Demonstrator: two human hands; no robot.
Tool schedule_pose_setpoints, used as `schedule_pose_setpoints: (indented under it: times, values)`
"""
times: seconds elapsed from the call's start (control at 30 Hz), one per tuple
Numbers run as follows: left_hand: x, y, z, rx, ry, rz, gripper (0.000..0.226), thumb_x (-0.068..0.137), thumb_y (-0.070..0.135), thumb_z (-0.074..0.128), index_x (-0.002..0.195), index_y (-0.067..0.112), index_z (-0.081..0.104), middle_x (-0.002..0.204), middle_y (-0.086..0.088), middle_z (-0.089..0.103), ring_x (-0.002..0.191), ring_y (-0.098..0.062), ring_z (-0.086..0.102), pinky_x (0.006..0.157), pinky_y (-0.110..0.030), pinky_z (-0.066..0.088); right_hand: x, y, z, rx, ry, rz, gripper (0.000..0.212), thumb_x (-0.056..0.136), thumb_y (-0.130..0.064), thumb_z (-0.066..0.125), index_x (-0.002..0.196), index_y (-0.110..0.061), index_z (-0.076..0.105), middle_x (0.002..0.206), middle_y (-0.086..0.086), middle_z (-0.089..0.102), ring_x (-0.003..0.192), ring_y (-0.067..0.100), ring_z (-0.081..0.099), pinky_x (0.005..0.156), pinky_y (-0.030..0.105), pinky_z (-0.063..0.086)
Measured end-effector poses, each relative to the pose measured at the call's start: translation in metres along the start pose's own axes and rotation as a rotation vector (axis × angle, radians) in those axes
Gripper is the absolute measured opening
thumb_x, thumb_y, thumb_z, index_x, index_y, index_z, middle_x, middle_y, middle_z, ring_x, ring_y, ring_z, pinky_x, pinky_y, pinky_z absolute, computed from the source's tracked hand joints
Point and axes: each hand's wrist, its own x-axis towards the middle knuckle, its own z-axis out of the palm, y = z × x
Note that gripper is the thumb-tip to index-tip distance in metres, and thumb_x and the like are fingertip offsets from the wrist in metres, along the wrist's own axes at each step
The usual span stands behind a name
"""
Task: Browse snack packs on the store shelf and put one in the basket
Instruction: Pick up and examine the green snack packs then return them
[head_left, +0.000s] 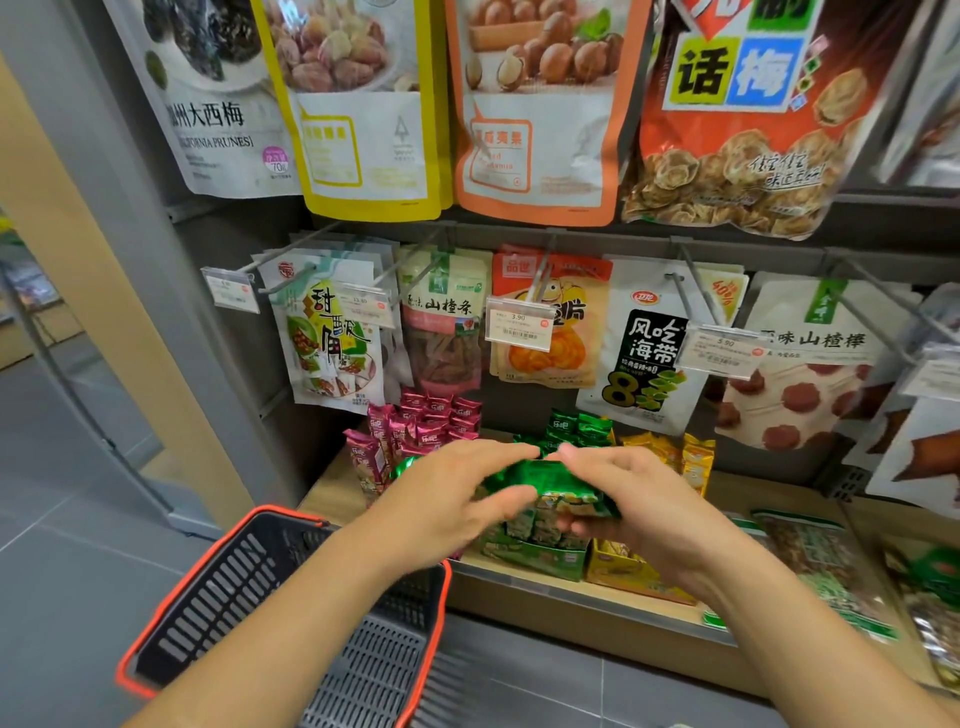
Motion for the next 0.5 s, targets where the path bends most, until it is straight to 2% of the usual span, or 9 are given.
schedule_pose_setpoints:
  times: [0.07, 0.17, 0.23, 0.27, 0.33, 0.37, 0.43, 0.5]
  values:
    - [0.000, 0.005, 0.007, -0.027, -0.002, 0.020, 0.061, 0.083, 0.068, 0.045, 0.139, 0.043, 0.037, 0.131, 0.015, 0.058, 0.116, 0.000, 0.052, 0.096, -0.023, 0.043, 0.001, -0.002, -0.001, 0.100, -0.016, 0.010, 0.048, 0.086, -0.058, 0.055, 0.090, -0.016, 0.078, 0.087, 0.012, 0.074, 0.069, 0.019, 0.064, 0.060, 0.025, 0.053]
    - [0.000, 0.009, 0.012, -0.244, 0.134, -0.072, 0.039, 0.086, 0.056, 0.052, 0.122, 0.041, 0.047, 0.103, 0.017, 0.068, 0.094, 0.003, 0.061, 0.081, -0.024, 0.049, 0.003, 0.000, -0.004, 0.228, 0.001, -0.005, 0.067, 0.066, -0.075, 0.057, 0.098, -0.019, 0.077, 0.092, 0.008, 0.073, 0.076, 0.016, 0.067, 0.062, 0.026, 0.054]
    - [0.002, 0.015, 0.015, -0.494, 0.189, -0.167, 0.031, 0.088, 0.051, 0.053, 0.116, 0.037, 0.050, 0.103, 0.020, 0.067, 0.096, 0.004, 0.062, 0.083, -0.017, 0.047, 0.003, 0.004, -0.003, 0.018, 0.020, -0.029, 0.070, 0.059, -0.076, 0.060, 0.117, -0.036, 0.064, 0.106, -0.003, 0.069, 0.091, 0.006, 0.067, 0.073, 0.024, 0.054]
    - [0.004, 0.017, 0.017, -0.653, 0.208, -0.219, 0.031, 0.089, 0.048, 0.053, 0.116, 0.034, 0.052, 0.106, 0.016, 0.068, 0.101, 0.000, 0.062, 0.088, -0.019, 0.047, 0.002, 0.006, 0.000, -0.152, -0.009, -0.036, 0.074, 0.060, -0.072, 0.064, 0.127, -0.042, 0.054, 0.113, -0.010, 0.064, 0.097, 0.000, 0.064, 0.078, 0.021, 0.053]
    - [0.009, 0.021, 0.020, -0.966, 0.249, -0.330, 0.034, 0.091, 0.046, 0.055, 0.119, 0.026, 0.054, 0.114, -0.001, 0.067, 0.111, -0.020, 0.063, 0.097, -0.037, 0.049, 0.002, 0.012, 0.008, -0.394, -0.124, -0.044, 0.088, 0.072, -0.055, 0.072, 0.144, -0.047, 0.023, 0.117, -0.024, 0.050, 0.103, -0.006, 0.055, 0.085, 0.013, 0.049]
    - [0.011, 0.022, 0.020, -1.094, 0.262, -0.382, 0.036, 0.091, 0.044, 0.056, 0.119, 0.021, 0.054, 0.117, -0.011, 0.066, 0.113, -0.027, 0.063, 0.097, -0.045, 0.050, 0.003, 0.016, 0.012, -0.442, -0.160, -0.049, 0.092, 0.079, -0.045, 0.073, 0.147, -0.048, 0.011, 0.119, -0.027, 0.045, 0.105, -0.006, 0.051, 0.087, 0.012, 0.047]
    - [0.014, 0.021, 0.017, -1.267, 0.282, -0.455, 0.033, 0.091, 0.035, 0.056, 0.116, 0.014, 0.056, 0.114, -0.015, 0.067, 0.106, -0.026, 0.066, 0.088, -0.044, 0.055, 0.004, 0.021, 0.013, -0.518, -0.136, -0.097, 0.090, 0.088, -0.033, 0.069, 0.150, -0.045, 0.006, 0.122, -0.026, 0.043, 0.106, -0.008, 0.046, 0.087, 0.007, 0.045]
    - [0.016, 0.014, 0.010, -1.308, 0.340, -0.486, 0.021, 0.094, 0.025, 0.056, 0.110, 0.013, 0.060, 0.100, -0.006, 0.071, 0.091, -0.016, 0.067, 0.072, -0.032, 0.057, 0.005, 0.019, 0.005, -0.596, -0.087, -0.128, 0.076, 0.092, -0.032, 0.065, 0.149, -0.044, 0.017, 0.120, -0.025, 0.043, 0.101, -0.013, 0.044, 0.074, -0.002, 0.041]
